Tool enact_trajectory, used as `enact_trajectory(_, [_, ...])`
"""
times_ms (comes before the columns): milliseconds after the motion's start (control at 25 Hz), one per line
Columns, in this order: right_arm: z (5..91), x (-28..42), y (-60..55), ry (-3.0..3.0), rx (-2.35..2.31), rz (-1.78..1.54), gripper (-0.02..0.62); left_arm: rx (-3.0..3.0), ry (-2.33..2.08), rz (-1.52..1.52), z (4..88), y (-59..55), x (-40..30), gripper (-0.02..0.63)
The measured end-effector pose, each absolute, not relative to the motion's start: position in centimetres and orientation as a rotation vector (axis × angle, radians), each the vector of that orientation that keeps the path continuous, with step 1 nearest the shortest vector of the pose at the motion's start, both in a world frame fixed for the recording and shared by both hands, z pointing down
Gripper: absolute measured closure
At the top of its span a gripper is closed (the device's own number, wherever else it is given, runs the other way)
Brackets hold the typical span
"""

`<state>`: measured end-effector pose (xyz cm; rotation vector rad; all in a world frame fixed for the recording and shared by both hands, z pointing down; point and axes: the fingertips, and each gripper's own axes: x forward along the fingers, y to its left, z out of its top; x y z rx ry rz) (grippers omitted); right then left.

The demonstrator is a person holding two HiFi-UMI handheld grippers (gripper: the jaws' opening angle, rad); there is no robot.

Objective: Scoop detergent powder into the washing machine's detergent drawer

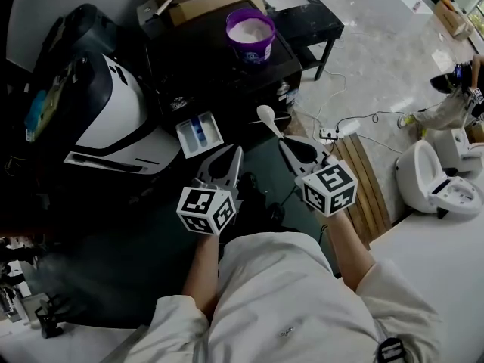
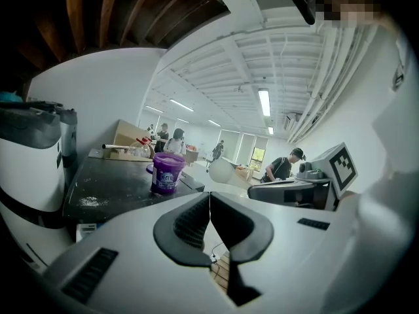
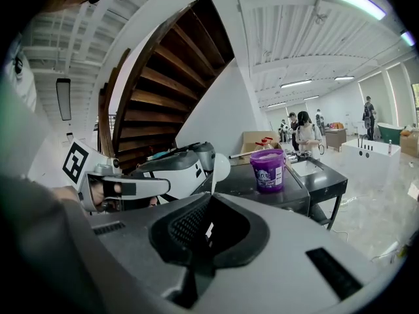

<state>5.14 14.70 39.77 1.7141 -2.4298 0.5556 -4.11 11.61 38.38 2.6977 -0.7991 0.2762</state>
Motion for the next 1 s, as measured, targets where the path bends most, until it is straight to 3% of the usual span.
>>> enact_trajectory(1000, [38.9,8.7,2.3,-2.293,1.748,0.486,0.589,2.716,-0.686,0.277,38.6,-1.2,1.1,0.586])
